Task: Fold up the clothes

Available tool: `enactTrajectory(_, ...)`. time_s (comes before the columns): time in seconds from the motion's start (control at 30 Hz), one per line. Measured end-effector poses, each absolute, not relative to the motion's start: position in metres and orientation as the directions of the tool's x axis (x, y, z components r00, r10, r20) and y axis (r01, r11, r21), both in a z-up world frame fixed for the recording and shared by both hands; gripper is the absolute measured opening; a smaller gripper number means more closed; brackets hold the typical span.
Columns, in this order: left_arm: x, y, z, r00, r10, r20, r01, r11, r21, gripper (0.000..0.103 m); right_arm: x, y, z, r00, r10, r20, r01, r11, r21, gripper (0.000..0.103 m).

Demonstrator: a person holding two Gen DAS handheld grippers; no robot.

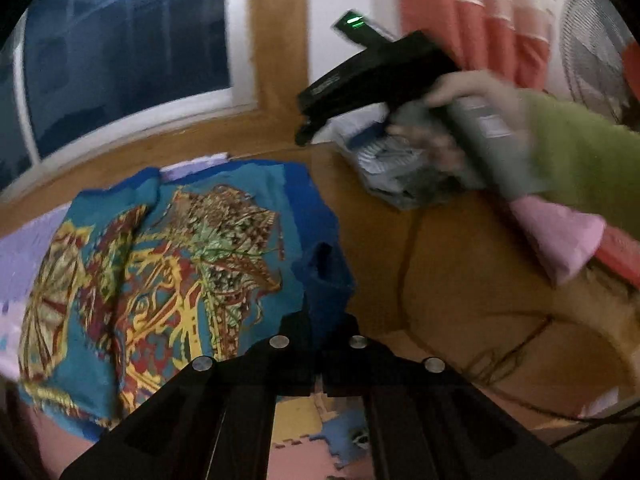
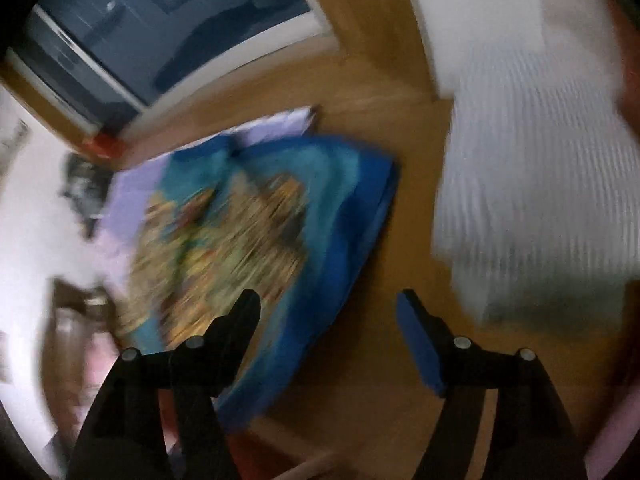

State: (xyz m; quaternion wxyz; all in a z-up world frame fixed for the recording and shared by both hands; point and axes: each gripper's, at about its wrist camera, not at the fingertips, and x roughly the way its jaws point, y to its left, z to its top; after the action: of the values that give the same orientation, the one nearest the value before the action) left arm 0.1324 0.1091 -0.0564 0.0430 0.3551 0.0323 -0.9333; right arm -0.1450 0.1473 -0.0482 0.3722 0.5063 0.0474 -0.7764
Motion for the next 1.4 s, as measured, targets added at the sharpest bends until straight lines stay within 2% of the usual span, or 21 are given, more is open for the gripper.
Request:
enactTrajectory(0.2,0.12,0.108,-0.055,-0.743,-0.094,-0.663,0.19,-0.979,-0.074,0.001,-0.227,0.078,-0.089,-0.232,-0.351,-0.907,0.608,-0.78,0.147,0.072)
enactTrajectory(0.37,0.117,0.11,-0.054,-0.743,-0.095,-0.663,0.225,-0.968,-0.113,0.001,-0.222,0.053,-0.108,-0.296,-0.268,-0.917,0.7,-0.714,-0.018,0.072)
enactTrajectory(0.5,0.122,0.109,-0.049,-0.745,-0.095,-0.661,0.249,-0.958,-0.142,0.001,-0.226,0.045,-0.126,-0.321,-0.168,-0.932,0.679,-0.727,-0.102,0.072)
enactTrajectory(0.53,0.123,0.109,-0.048,-0.745,-0.095,-0.66,0.255,-0.955,-0.15,0.001,-0.227,0.044,-0.13,-0.308,-0.171,-0.936,0.685,-0.723,-0.093,0.063)
enactTrajectory(0.57,0.123,0.107,-0.048,-0.747,-0.097,-0.658,0.261,-0.953,-0.156,0.001,-0.227,0.045,-0.13,-0.275,-0.214,-0.937,0.695,-0.718,-0.04,0.049)
enactTrajectory(0.6,0.124,0.106,-0.046,-0.748,-0.1,-0.656,0.267,-0.95,-0.161,0.001,-0.23,0.047,-0.13,-0.238,-0.244,-0.94,0.693,-0.721,0.011,0.017)
enactTrajectory(0.63,0.126,0.103,-0.043,-0.754,-0.097,-0.65,0.275,-0.945,-0.178,0.001,-0.233,0.049,-0.129,-0.203,-0.267,-0.942,0.686,-0.725,0.058,0.002)
enactTrajectory(0.8,0.141,0.083,-0.024,-0.787,-0.091,-0.61,0.316,-0.909,-0.272,0.001,-0.247,0.071,-0.101,-0.136,-0.425,-0.895,0.62,-0.741,0.258,0.002)
enactTrajectory(0.97,0.176,0.044,0.003,-0.831,-0.144,-0.537,0.392,-0.836,-0.383,0.001,-0.243,0.053,-0.028,-0.129,-0.601,-0.789,0.663,-0.643,0.382,0.002)
enactTrajectory(1.17,0.227,-0.02,0.02,-0.819,-0.311,-0.482,0.519,-0.758,-0.394,0.001,-0.192,-0.05,0.025,-0.113,-0.67,-0.734,0.79,-0.509,0.342,0.002)
enactTrajectory(1.3,0.256,-0.079,0.004,-0.795,-0.349,-0.495,0.572,-0.703,-0.423,0.001,-0.153,-0.139,0.039,-0.104,-0.673,-0.732,0.839,-0.455,0.299,0.002)
enactTrajectory(1.4,0.275,-0.134,-0.018,-0.775,-0.344,-0.53,0.601,-0.659,-0.452,0.001,-0.122,-0.206,0.03,-0.118,-0.648,-0.753,0.867,-0.437,0.24,0.002)
